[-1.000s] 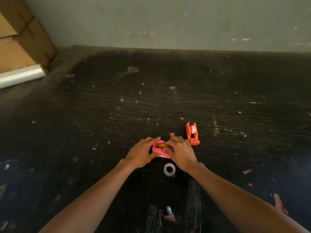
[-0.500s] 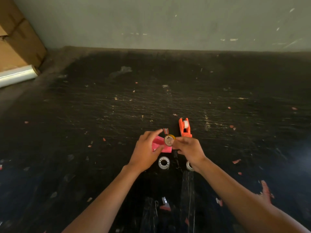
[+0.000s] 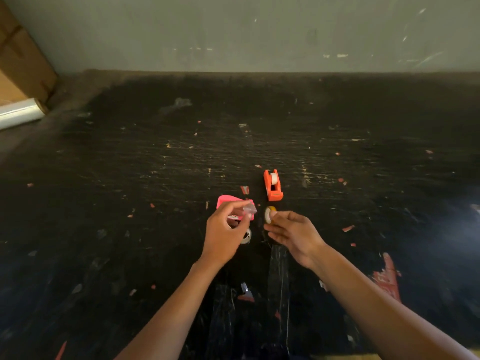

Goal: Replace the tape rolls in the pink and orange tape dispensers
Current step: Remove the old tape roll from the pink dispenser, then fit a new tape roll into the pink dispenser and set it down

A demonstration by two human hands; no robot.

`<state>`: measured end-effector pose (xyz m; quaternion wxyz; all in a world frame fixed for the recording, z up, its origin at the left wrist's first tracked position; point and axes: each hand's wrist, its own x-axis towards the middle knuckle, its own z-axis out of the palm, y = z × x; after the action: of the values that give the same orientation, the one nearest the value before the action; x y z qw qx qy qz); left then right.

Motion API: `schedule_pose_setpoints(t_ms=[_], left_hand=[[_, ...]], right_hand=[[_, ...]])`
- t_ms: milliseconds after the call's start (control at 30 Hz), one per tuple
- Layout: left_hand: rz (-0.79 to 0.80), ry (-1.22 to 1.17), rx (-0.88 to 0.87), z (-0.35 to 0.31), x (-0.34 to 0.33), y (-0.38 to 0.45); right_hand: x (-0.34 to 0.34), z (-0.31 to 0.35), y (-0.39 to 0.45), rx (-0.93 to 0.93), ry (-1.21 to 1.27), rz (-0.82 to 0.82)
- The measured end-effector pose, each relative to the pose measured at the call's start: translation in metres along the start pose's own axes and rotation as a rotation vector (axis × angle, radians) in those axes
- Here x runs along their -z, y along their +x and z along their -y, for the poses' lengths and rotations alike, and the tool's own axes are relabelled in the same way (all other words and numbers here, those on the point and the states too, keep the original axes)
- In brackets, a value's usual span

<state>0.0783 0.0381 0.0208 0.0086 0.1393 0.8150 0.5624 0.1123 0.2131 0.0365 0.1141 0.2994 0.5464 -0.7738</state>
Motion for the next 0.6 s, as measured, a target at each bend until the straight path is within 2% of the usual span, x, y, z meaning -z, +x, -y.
schedule_pose_setpoints(t_ms=[67,167,400,500,600], left_hand=[[-0.023,-0.082,0.081,0.000,0.004,-0.004],[-0.010,-0.128,0.135,0.007,0.010,-0.010],[-0.043,-0.174,0.268,0.016,0.016,-0.025],[-0.061,-0.192,0.329,0.020,0.019,-0.030],[-0.069,-0.203,0.372,0.025,0.022,-0.034]], right_hand=[[0.003,-0.002,-0.003,0.084,-0.150,-0.011],[0.011,-0.010,-0.009,0.252,-0.556,0.028],[0.019,-0.047,-0.004,0.407,-1.317,0.287],[0.019,-0.058,0.001,0.393,-1.483,0.345],[0.020,-0.057,0.007,0.399,-1.516,0.350]])
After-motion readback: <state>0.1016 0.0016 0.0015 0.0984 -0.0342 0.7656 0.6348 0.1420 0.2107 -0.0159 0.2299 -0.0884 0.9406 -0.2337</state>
